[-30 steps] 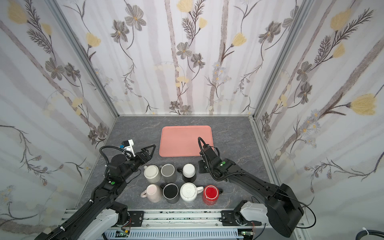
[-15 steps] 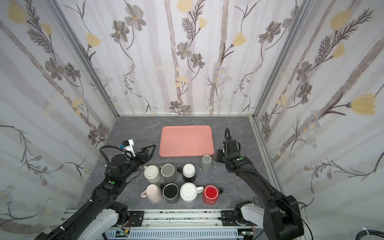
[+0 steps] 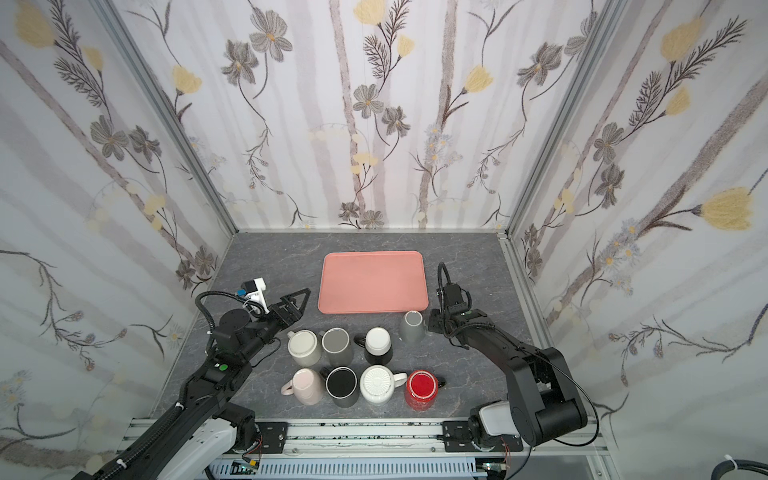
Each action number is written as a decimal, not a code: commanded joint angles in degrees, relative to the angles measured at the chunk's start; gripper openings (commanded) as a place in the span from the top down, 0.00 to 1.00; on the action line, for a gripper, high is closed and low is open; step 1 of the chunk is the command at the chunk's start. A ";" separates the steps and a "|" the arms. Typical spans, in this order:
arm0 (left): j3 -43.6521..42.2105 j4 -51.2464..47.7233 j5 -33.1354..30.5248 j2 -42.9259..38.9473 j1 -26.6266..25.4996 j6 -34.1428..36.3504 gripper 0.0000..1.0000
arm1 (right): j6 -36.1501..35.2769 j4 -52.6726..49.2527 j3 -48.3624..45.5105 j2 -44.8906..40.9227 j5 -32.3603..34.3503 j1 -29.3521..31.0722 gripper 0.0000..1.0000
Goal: Turn the mug right side up
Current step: 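Lower the right gripper and grasp the white mug's rim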
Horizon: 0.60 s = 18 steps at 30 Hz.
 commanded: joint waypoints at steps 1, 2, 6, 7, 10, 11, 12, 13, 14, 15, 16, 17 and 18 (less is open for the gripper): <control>0.64 0.54 -0.27 0.25 -0.01 1.06 0.00 | 1.14 -0.85 -1.23 -0.89 0.87 2.86 0.60; 0.51 0.55 -0.33 0.23 -0.02 1.08 0.00 | 1.56 -1.22 -1.49 -1.36 1.20 3.96 0.60; 0.35 0.62 -0.39 0.26 -0.03 1.18 0.00 | 2.85 -3.91 -1.78 -4.84 2.30 5.90 0.59; 0.40 0.59 -0.40 0.26 -0.06 1.26 0.00 | 2.89 -4.91 -1.65 -6.32 2.76 5.87 0.58; 0.43 0.42 -0.53 0.24 0.02 1.35 0.00 | 2.40 -7.74 -0.67 -11.51 4.60 6.00 0.51; 0.47 0.44 -0.60 0.25 0.00 1.35 0.00 | 1.87 -8.01 -0.54 -13.27 4.02 6.03 0.50; 0.47 0.37 -0.71 0.26 0.02 1.35 0.00 | 1.20 -8.00 -0.71 -15.11 2.44 6.42 0.49; 0.45 0.40 -0.88 0.20 -0.05 1.35 0.00 | 0.43 -7.60 -1.04 -16.85 1.16 6.94 0.48; 0.39 0.42 -0.98 0.32 0.01 1.35 0.00 | 0.23 -7.74 -1.33 -18.52 0.57 7.88 0.48; 0.39 0.50 -1.06 0.35 0.06 1.35 0.00 | -0.25 -8.03 -1.59 -19.87 0.21 9.23 0.48; 0.26 0.58 -1.15 0.50 -0.03 1.35 0.00 | -0.54 -8.31 -1.68 -20.52 0.21 10.20 0.48; 0.22 0.75 -1.21 0.68 -0.03 1.26 0.00 | -1.03 -8.54 -1.84 -21.08 -0.04 11.45 0.48; 0.22 0.93 -1.30 0.84 0.07 1.18 0.00 | -1.75 -8.33 -2.33 -21.18 -1.24 12.45 0.48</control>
